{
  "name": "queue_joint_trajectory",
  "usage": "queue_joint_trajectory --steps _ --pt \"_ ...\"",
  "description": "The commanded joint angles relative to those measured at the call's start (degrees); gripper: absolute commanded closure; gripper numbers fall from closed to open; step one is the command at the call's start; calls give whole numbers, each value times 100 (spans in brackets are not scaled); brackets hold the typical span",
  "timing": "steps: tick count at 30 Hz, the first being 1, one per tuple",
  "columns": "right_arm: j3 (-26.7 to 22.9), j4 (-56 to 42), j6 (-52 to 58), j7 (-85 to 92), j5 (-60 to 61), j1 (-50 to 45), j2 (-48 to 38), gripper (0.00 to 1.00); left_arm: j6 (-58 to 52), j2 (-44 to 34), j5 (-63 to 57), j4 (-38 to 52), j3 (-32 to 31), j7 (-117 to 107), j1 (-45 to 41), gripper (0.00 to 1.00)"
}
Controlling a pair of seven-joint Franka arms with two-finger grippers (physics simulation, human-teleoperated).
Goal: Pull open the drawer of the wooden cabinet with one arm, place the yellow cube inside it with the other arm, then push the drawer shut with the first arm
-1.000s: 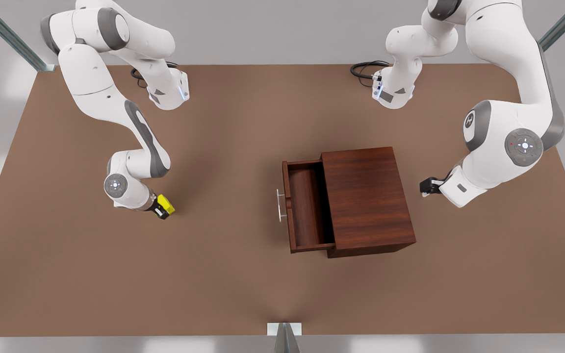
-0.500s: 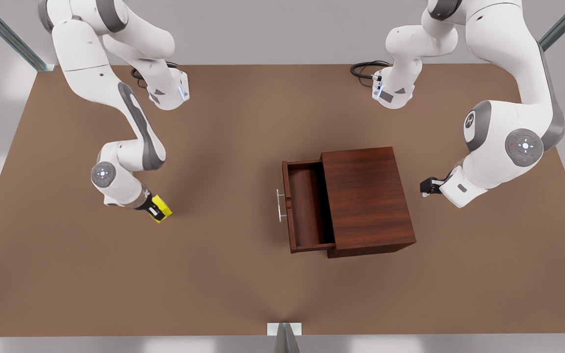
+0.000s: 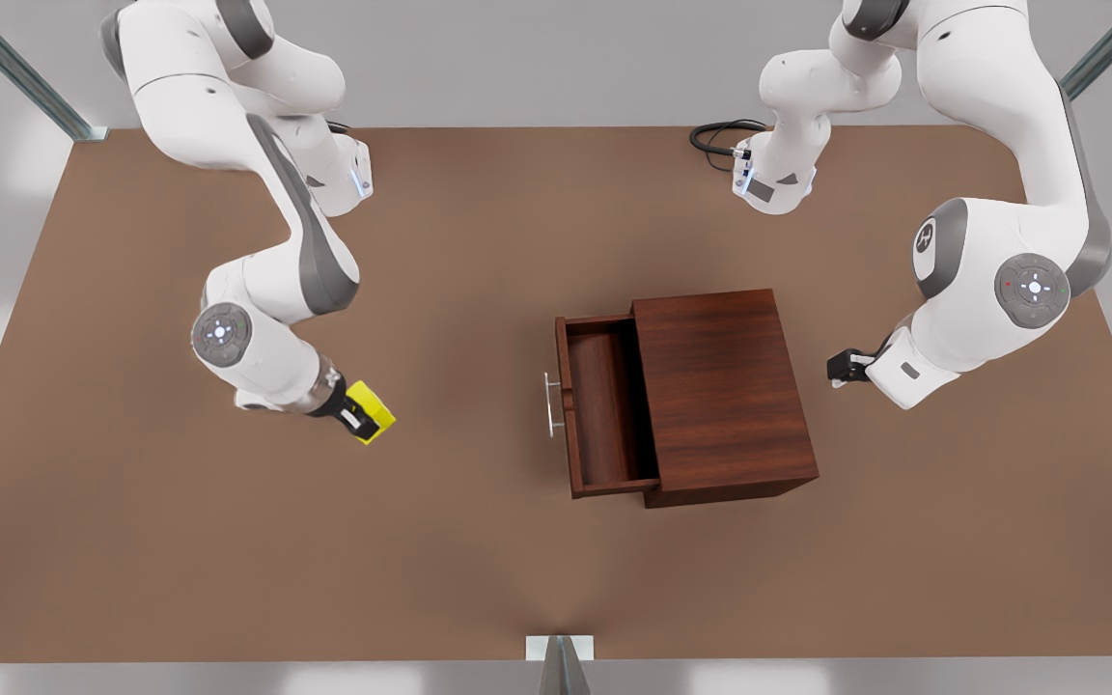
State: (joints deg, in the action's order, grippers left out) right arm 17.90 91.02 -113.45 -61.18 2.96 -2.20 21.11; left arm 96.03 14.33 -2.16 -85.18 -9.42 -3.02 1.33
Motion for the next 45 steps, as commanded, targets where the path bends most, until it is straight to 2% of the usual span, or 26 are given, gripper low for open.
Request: queue_joint_trajectory --steps 1,5,12,15,18,27,37,38,39,41,43,45 --pt "3 -172 543 -2828 -32 -201 77 51 4 0 -4 10 2 3 -1 0" --pt "-6 -848 763 -4007 -41 -702 508 52 -5 0 -4 10 2 3 -1 0" --pt "-138 -2650 825 -5844 -76 -1818 1598 52 -5 0 -4 1 -7 -146 -45 0" --pt "-603 -3212 798 -6441 -76 -2398 1932 52 -5 0 -4 1 -7 -138 -45 0" --pt "-586 -3758 588 -7189 -76 -2627 2372 52 -5 0 -118 1 -7 -146 -45 0" --pt "-560 -4356 -766 -8182 -76 -3234 2890 51 -5 0 -127 10 -7 -146 -45 0" --pt "-709 -4488 -1065 -8349 -94 -3489 3382 51 -5 8 -136 19 -7 -146 -54 0" --pt "-735 -4488 -1047 -8340 -94 -3489 3382 39 -5 26 -136 115 -16 -146 -133 0" --pt "-744 -4488 -1039 -8349 -102 -3489 3382 0 -5 26 -127 230 -16 -155 -150 0" --pt "-762 -4488 -1021 -8331 -102 -3489 3382 0 -40 44 -127 318 -25 -331 -343 0" --pt "-762 -4479 -1021 -8314 -102 -3515 3382 0 -673 44 -101 652 -42 -919 -677 0" --pt "-779 -4488 -398 -8165 -120 -3471 3067 0 -1042 202 -267 1443 -42 -2712 -1951 0"
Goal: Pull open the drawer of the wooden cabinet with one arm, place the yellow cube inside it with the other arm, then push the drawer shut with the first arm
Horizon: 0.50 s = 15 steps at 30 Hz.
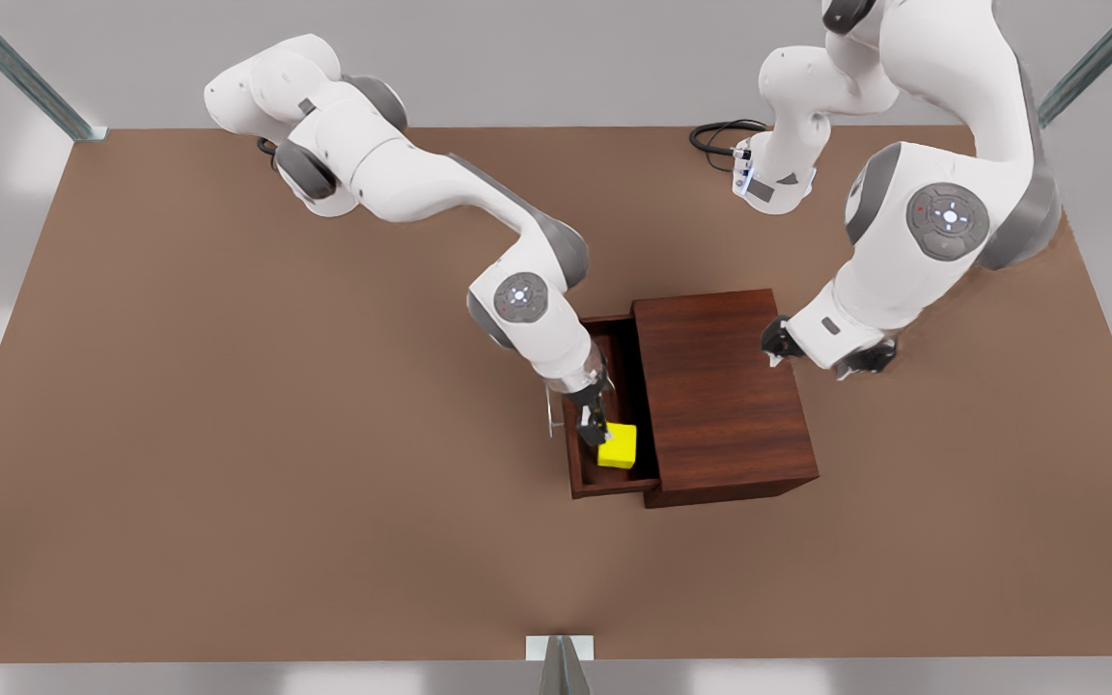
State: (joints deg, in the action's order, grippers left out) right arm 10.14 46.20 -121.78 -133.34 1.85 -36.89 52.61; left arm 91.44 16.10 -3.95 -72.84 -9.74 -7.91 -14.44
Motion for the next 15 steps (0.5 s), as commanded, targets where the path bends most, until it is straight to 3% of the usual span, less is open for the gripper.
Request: queue_joint_trajectory --steps 1,3,4,7,10,11,12,15 --pt "-3 -6 909 -633 -18 138 -321 0 -566 148 -290 305 -10 -3065 -911 0" --pt "49 47 2087 755 -27 893 -787 0 -216 1194 -616 1219 7 -5254 -1940 0" --pt "93 326 2448 2055 0 1447 -1235 0 435 1501 -730 1228 16 -6151 -2317 0" --pt "129 2788 2642 6950 -18 3363 -3089 0 1112 2091 -1187 1237 51 -7400 -2986 0" --pt "120 4449 2536 11336 -369 4146 -4179 0 2184 2530 -1196 1429 130 -8437 -3039 0" --pt "102 5029 2528 12734 -422 4462 -4549 0 2325 3030 -1222 1975 165 -8516 -3100 0" --pt "85 5188 2554 13465 -484 4673 -4637 0 2615 3198 -1424 2019 262 -8525 -3179 0" --pt "76 5144 2624 12939 -642 4638 -4523 0 3599 3690 -1442 2344 535 -8964 -3364 0"
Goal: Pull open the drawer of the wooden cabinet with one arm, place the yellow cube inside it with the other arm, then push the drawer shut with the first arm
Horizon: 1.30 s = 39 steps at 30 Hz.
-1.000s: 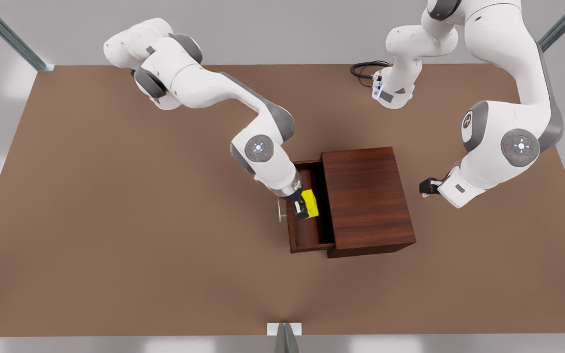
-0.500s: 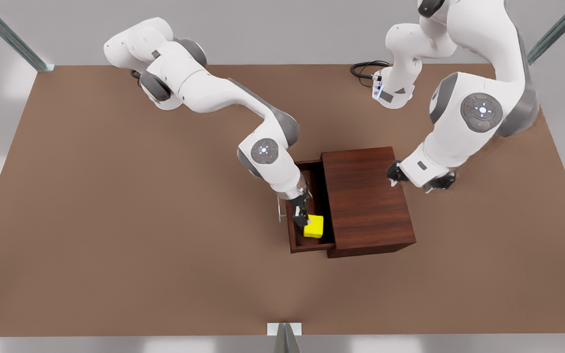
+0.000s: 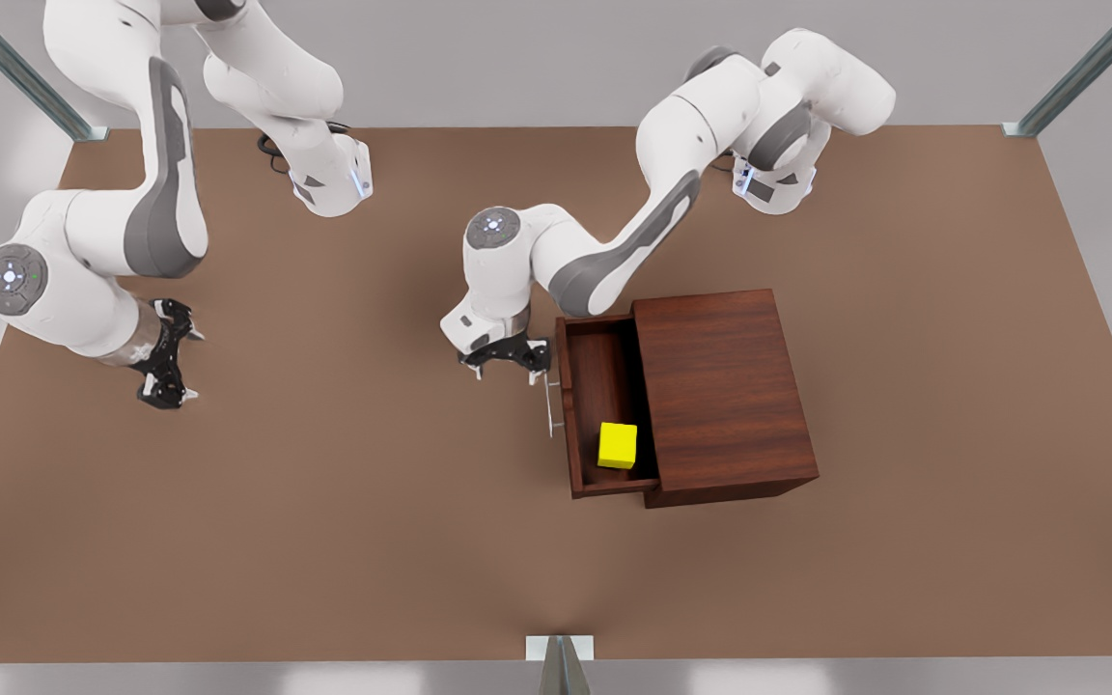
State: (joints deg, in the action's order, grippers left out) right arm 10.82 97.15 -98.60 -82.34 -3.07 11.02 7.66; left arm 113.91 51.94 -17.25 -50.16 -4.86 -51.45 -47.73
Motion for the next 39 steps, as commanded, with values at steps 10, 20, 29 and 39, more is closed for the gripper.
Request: queue_joint_trajectory --steps 10,20,29,39 --pt "8 -99 570 7399 -89 -162 227 0 1292 554 -121 32 284 -3741 -34 0" --pt "8 -179 693 7399 -80 -153 245 0 800 624 -130 -222 293 -3028 -25 0" --pt "8 -214 693 7391 -80 -145 262 0 141 571 -112 -231 293 -2246 10 0" --pt "8 -258 737 7399 -80 -136 271 0 -475 492 -68 -275 311 -1754 212 0"
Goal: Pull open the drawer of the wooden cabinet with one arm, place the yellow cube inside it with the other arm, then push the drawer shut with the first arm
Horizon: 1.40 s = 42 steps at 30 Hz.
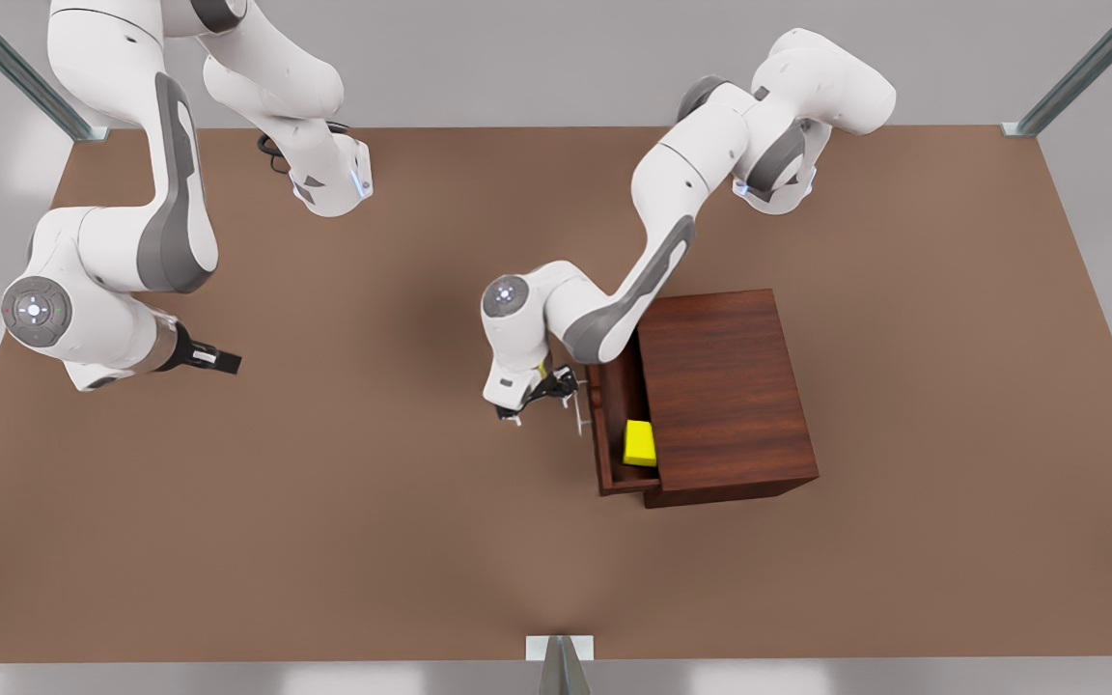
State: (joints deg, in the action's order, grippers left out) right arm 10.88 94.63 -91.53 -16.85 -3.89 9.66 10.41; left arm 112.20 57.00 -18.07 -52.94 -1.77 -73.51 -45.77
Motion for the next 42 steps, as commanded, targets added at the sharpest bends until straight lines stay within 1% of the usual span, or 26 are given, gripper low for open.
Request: queue_joint_trajectory --steps 1,5,13,16,20,23,28,42 --pt "2 -6 30 850 3 0 -4 0 -321 -22 32 3 1 461 42 0" --pt "2 -14 56 850 3 0 -4 0 -532 -92 58 3 -25 891 165 0" --pt "-7 -58 65 859 3 0 -4 0 -602 -110 269 3 -43 1234 341 0" --pt "-7 -58 74 859 3 0 -4 0 -734 -180 725 11 -43 1577 350 0" --pt "-7 -58 74 859 3 9 -4 0 -884 -198 1016 12 -43 1718 367 0" --pt "-16 -58 74 868 3 9 -4 0 -884 -180 1042 3 -69 1761 385 0" --pt "-24 -128 144 885 3 9 5 0 -1244 -189 1025 12 -60 2649 508 0" --pt "-24 -146 188 885 3 9 32 0 -1710 -277 1148 12 -60 3431 780 0"
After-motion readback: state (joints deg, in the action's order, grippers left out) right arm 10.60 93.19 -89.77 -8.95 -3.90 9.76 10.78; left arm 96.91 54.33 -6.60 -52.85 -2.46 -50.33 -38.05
